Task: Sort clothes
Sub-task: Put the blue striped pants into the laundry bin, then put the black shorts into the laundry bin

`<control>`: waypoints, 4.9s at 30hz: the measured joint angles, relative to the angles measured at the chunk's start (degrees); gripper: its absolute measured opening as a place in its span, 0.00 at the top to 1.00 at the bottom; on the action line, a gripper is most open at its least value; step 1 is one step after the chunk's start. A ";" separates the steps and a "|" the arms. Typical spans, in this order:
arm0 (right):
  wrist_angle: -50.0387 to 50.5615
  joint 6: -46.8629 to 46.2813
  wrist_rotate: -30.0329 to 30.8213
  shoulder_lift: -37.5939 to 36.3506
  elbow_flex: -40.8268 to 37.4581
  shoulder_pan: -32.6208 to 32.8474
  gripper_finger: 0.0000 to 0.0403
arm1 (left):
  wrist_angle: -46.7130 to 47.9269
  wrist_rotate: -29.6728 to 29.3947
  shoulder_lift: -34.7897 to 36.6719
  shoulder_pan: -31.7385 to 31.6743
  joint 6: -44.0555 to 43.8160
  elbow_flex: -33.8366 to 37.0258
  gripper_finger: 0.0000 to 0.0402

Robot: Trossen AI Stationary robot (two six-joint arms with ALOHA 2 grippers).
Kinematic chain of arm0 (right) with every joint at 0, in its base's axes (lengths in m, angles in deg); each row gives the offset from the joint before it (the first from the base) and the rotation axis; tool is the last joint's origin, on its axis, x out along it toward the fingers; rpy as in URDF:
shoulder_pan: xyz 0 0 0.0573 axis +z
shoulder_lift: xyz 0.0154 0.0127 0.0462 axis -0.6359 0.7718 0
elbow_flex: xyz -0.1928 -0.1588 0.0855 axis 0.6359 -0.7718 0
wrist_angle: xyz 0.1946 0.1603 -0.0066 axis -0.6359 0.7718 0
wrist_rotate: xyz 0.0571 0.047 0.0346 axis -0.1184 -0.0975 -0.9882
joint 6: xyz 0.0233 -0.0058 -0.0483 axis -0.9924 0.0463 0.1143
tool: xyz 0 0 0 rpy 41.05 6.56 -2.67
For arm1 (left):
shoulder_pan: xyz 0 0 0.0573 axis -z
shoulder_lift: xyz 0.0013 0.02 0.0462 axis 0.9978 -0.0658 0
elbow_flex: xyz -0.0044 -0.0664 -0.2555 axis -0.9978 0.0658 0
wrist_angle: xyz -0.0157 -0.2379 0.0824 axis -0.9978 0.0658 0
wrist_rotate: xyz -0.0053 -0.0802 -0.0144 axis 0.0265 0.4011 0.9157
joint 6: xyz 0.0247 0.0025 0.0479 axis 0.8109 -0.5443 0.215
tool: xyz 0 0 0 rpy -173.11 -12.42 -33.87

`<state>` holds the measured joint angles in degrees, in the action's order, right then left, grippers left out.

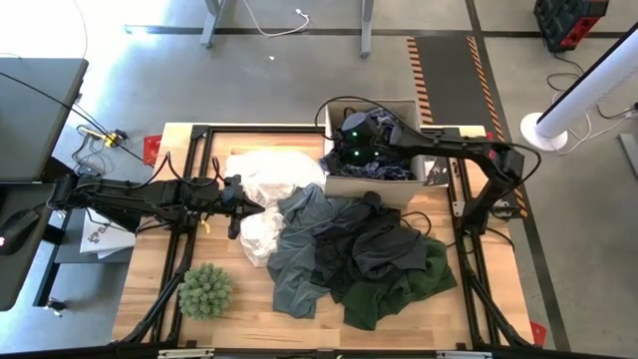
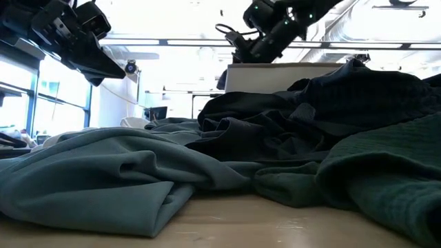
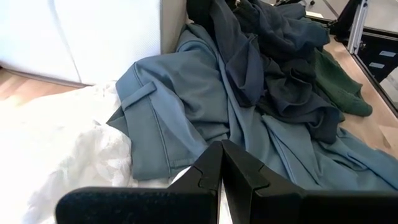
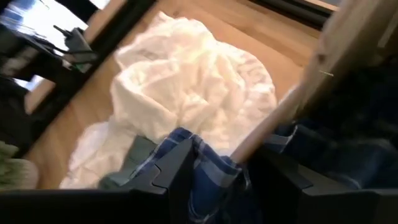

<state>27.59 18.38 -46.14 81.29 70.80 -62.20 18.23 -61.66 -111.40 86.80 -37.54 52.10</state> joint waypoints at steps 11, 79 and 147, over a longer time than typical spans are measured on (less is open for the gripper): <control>7.05 5.21 -3.39 -1.11 12.89 0.98 0.64 | 1.32 -0.08 0.01 0.00 -1.21 0.00 0.98; 44.71 -5.58 35.37 -4.55 25.49 14.94 0.64 | 0.02 -0.17 0.01 0.00 -2.62 0.00 0.98; 33.15 6.03 35.79 -10.99 16.95 -0.31 0.98 | -1.35 -0.88 0.01 -0.12 -1.00 -0.02 0.98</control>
<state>60.73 24.41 -10.35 70.29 87.75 -62.51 16.88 -62.55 -111.39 86.68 -38.55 52.08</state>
